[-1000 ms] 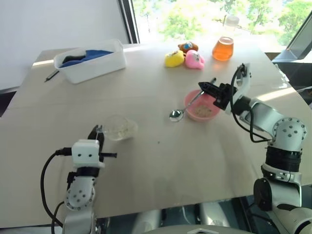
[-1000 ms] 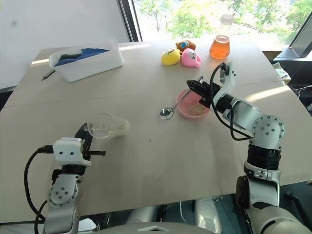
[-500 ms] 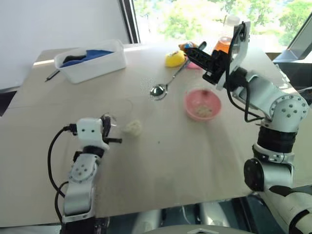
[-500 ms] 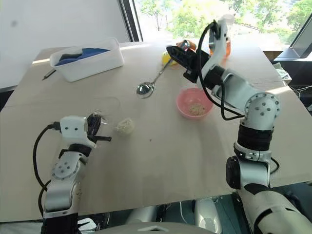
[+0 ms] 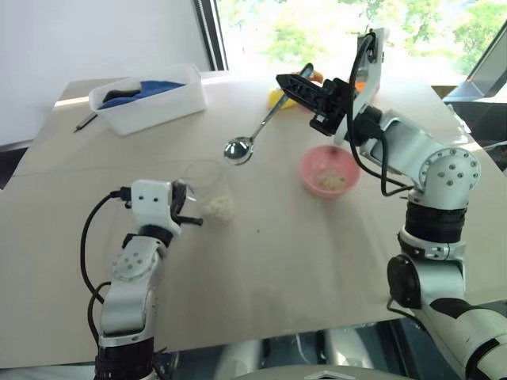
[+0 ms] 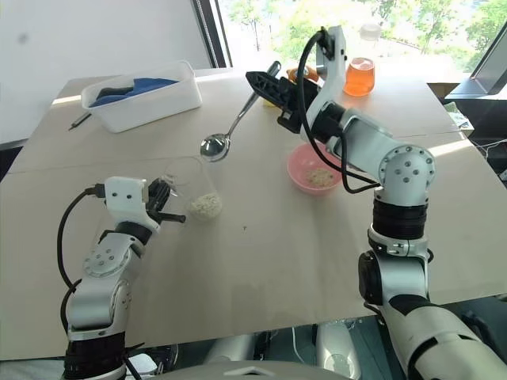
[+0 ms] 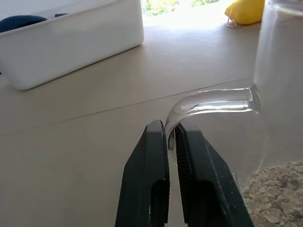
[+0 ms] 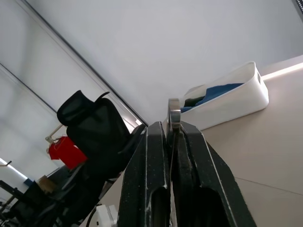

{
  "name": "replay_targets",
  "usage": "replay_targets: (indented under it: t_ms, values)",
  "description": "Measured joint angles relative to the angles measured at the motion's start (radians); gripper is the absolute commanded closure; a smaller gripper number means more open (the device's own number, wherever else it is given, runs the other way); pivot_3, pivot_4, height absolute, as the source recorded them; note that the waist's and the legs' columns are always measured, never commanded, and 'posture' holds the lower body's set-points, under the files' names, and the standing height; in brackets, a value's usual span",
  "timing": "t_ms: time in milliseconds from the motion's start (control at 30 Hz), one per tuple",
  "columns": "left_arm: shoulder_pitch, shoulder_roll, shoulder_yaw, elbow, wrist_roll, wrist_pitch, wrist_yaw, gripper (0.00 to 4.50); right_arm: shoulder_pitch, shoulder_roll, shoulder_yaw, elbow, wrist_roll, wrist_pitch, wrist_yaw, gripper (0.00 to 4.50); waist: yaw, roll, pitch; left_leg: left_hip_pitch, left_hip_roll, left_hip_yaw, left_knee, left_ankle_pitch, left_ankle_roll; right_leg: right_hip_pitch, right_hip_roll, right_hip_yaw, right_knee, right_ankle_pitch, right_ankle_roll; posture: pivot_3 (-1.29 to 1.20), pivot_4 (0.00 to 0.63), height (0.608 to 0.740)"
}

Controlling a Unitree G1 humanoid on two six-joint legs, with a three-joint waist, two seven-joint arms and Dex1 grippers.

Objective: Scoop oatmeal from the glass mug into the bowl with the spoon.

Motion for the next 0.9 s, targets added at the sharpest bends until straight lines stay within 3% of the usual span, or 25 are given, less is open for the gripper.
replay_targets:
  t_ms: [700,900]
  values:
    - [-0.031,-0.008,-0.042,-0.063,-0.006,0.069,-0.002,4.34,-0.092,0.007,0.119,0.029,-0.21,-0.009,0.157,4.5,-0.001,0.0,0.0,-0.002,0.0,0.0,0.0,0.0,0.0,-0.002,0.0,0.0,0.0,0.0,0.0,0.0,0.15,0.74]
    - [-0.06,-0.021,-0.075,-0.084,-0.015,0.122,0.004,4.34,-0.116,0.044,0.121,0.056,-0.25,-0.015,0.168,4.5,-0.011,0.0,0.0,-0.015,0.0,0.0,0.006,0.001,-0.001,-0.016,0.0,-0.001,0.005,0.0,0.0,0.0,0.15,0.74]
